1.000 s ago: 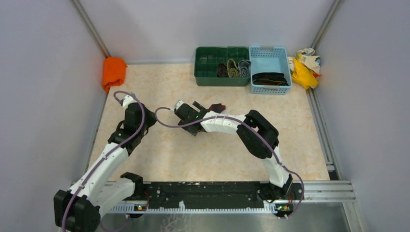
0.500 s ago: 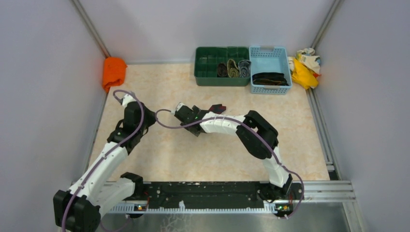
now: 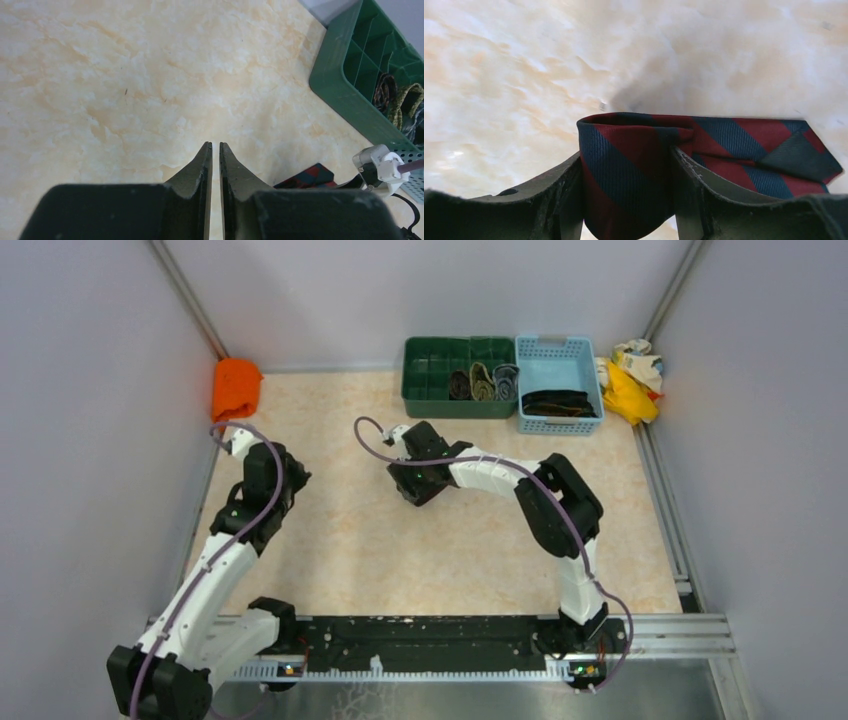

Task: Roll the ties
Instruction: Roll the tie at the center of the board.

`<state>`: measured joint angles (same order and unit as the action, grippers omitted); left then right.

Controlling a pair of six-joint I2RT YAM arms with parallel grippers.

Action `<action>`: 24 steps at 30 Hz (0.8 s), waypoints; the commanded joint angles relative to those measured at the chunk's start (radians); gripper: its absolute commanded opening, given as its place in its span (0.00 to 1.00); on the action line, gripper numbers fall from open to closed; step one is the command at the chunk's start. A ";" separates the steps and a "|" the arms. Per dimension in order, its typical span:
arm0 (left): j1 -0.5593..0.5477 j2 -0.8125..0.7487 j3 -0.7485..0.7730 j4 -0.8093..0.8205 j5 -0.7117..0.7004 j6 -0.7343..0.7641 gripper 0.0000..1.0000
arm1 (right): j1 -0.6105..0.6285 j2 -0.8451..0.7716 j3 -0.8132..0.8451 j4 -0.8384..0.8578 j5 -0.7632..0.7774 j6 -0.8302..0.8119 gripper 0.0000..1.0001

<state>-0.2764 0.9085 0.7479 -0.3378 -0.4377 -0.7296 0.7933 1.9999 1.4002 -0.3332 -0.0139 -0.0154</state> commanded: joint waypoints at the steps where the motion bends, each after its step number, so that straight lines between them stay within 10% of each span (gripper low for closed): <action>1: 0.009 -0.011 0.040 -0.030 -0.022 -0.006 0.15 | -0.033 0.027 -0.028 0.047 -0.405 0.132 0.55; 12: 0.011 0.080 0.040 0.060 0.099 0.029 0.10 | -0.109 0.148 -0.102 0.298 -0.749 0.417 0.54; 24: 0.009 0.255 -0.027 0.272 0.304 0.093 0.03 | -0.162 0.125 -0.128 0.356 -0.754 0.437 0.71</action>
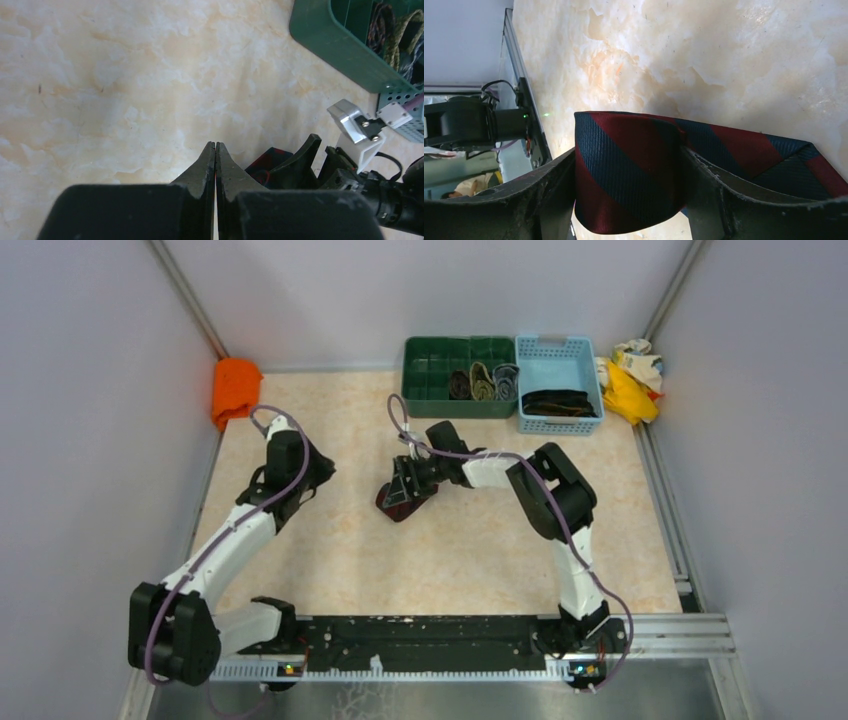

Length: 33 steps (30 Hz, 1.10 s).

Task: Roll the ties
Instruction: Roll the tie at the center of the board.

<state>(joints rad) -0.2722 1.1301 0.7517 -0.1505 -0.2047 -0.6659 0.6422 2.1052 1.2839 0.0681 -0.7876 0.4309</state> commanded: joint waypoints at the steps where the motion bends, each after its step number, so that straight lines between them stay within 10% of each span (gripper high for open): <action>1: 0.005 0.042 -0.034 0.092 0.075 0.030 0.03 | -0.012 0.014 -0.007 -0.056 0.023 -0.018 0.71; 33: -0.035 0.153 -0.081 0.189 0.148 0.045 0.00 | -0.050 -0.129 0.049 -0.285 0.332 -0.162 0.89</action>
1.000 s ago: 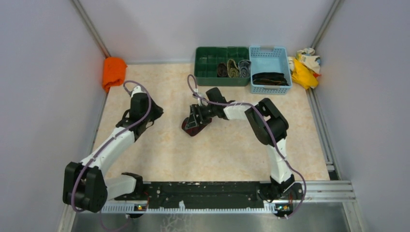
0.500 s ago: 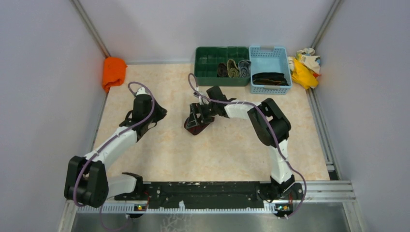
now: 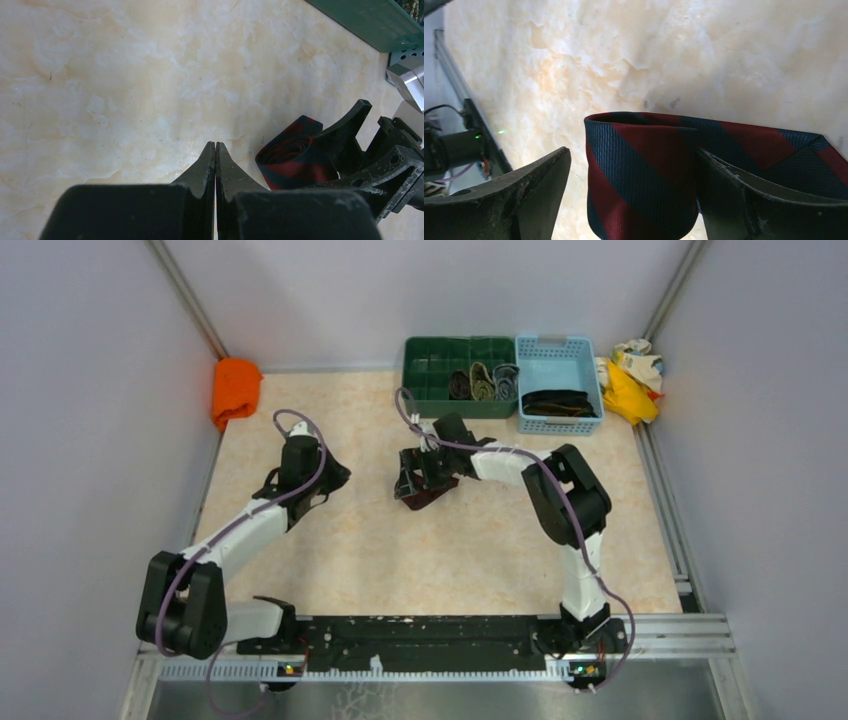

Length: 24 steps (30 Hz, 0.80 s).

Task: Roll the ties
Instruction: Roll the tie at the center of the board.

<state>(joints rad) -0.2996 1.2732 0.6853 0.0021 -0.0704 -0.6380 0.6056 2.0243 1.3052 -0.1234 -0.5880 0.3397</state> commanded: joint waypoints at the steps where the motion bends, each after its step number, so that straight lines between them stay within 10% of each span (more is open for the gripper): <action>1: -0.007 0.013 -0.014 0.037 0.014 0.017 0.00 | -0.013 -0.049 0.029 -0.100 0.150 -0.076 0.89; 24: -0.009 0.049 -0.010 0.050 0.022 0.029 0.00 | -0.090 -0.016 -0.002 -0.082 0.079 -0.013 0.92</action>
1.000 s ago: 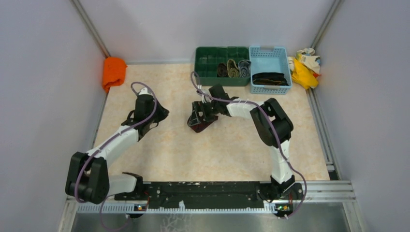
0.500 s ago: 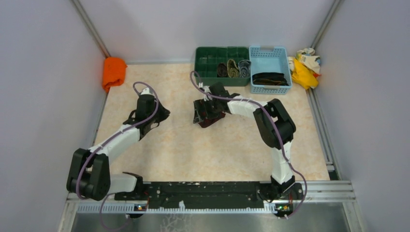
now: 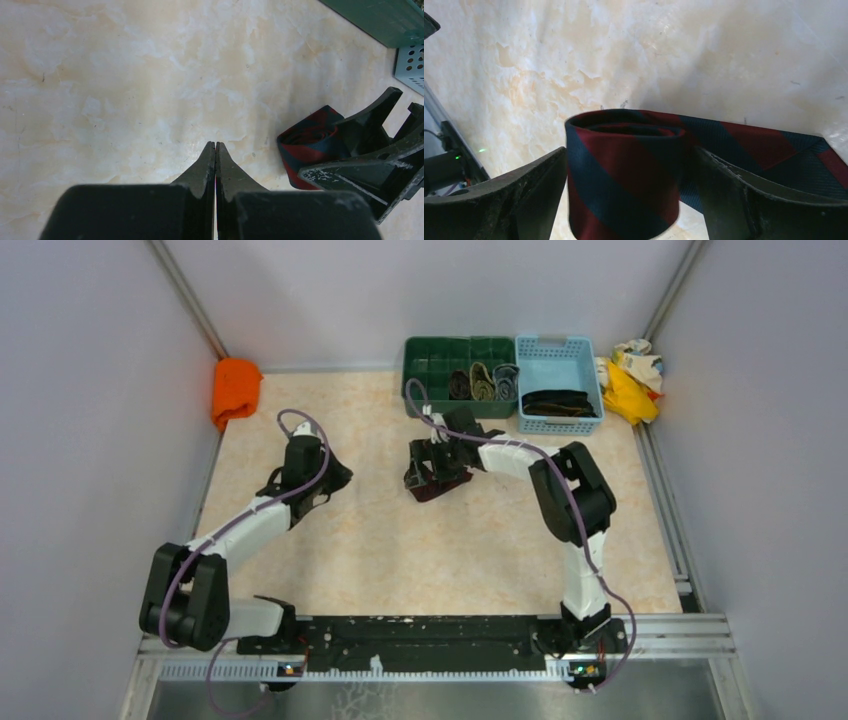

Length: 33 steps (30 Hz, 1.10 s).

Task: Roll the ties
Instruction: Roll the tie at the center of the board.

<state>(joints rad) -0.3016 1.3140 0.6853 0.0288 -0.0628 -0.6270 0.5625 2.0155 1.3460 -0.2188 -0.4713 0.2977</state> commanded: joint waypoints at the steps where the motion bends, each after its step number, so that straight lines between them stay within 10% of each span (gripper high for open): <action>1: -0.007 0.008 -0.011 0.025 0.017 0.018 0.00 | -0.066 -0.009 -0.059 0.043 -0.070 0.051 0.92; 25: -0.007 0.073 -0.009 0.054 0.044 0.021 0.00 | -0.143 -0.062 -0.065 0.000 0.002 0.047 0.83; 33: -0.008 0.110 -0.016 0.108 0.123 0.013 0.00 | -0.147 -0.075 -0.064 -0.013 0.016 0.021 0.96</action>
<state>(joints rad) -0.3019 1.3933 0.6853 0.0769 -0.0040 -0.6224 0.4274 1.9579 1.2602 -0.1902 -0.4850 0.3435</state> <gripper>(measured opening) 0.006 0.951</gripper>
